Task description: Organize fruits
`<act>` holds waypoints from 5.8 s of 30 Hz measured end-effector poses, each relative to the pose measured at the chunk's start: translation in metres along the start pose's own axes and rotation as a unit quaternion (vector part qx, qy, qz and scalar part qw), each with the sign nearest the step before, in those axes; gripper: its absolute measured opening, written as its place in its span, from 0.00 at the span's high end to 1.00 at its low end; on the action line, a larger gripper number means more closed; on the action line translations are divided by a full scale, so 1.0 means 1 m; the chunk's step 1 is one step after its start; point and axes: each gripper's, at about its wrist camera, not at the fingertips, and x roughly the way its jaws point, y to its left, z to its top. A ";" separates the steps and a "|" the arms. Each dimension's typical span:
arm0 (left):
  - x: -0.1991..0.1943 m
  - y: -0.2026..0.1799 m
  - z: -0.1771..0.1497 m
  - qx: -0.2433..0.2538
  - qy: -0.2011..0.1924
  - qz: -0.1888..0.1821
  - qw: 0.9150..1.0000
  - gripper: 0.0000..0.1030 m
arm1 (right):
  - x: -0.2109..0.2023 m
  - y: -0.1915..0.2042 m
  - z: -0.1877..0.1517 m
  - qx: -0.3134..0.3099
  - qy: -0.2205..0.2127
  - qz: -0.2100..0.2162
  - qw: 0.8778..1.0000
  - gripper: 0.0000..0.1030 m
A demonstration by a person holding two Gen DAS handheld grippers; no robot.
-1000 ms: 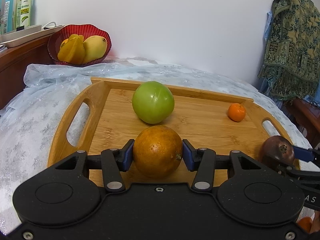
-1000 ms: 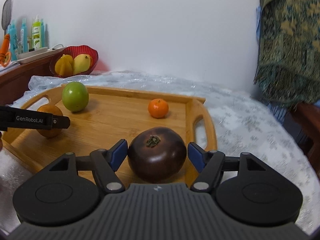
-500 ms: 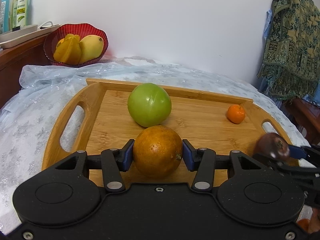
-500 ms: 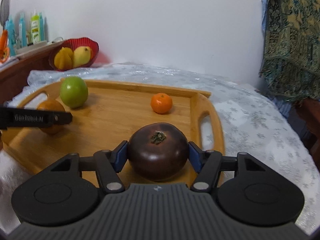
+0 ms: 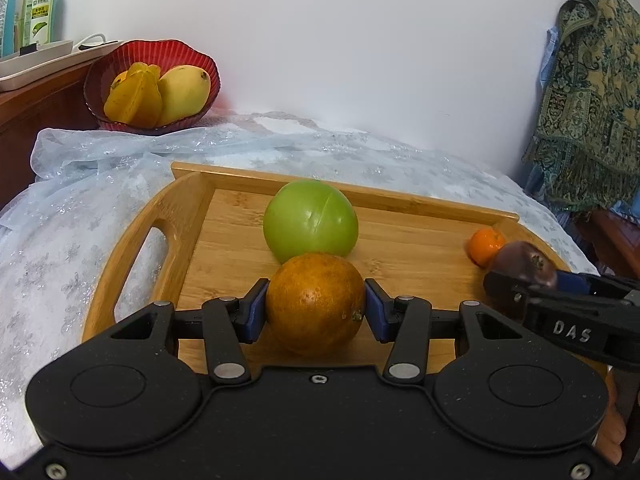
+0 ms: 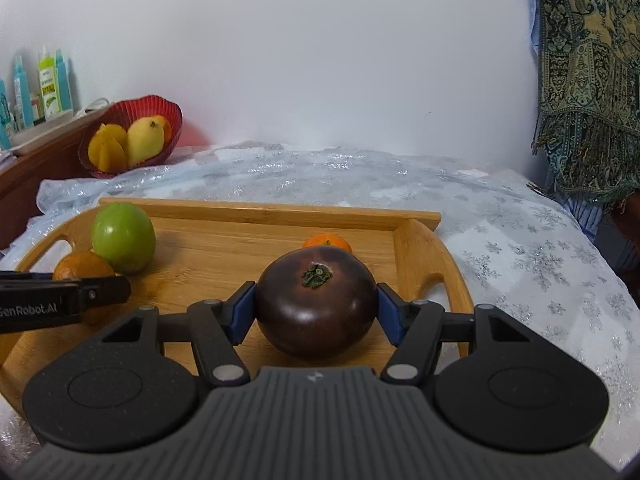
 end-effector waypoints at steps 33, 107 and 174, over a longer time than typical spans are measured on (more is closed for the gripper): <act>0.002 -0.001 -0.006 0.002 -0.003 -0.005 1.000 0.54 | 0.002 -0.003 -0.004 0.006 0.000 0.003 1.000 0.25; -0.062 -0.005 -0.052 0.019 -0.022 -0.015 0.999 0.04 | -0.099 -0.006 -0.053 0.005 -0.143 0.024 0.989 0.00; -0.170 -0.065 -0.177 0.059 0.012 -0.034 0.998 0.50 | -0.170 0.007 -0.164 0.128 -0.099 -0.064 0.985 0.20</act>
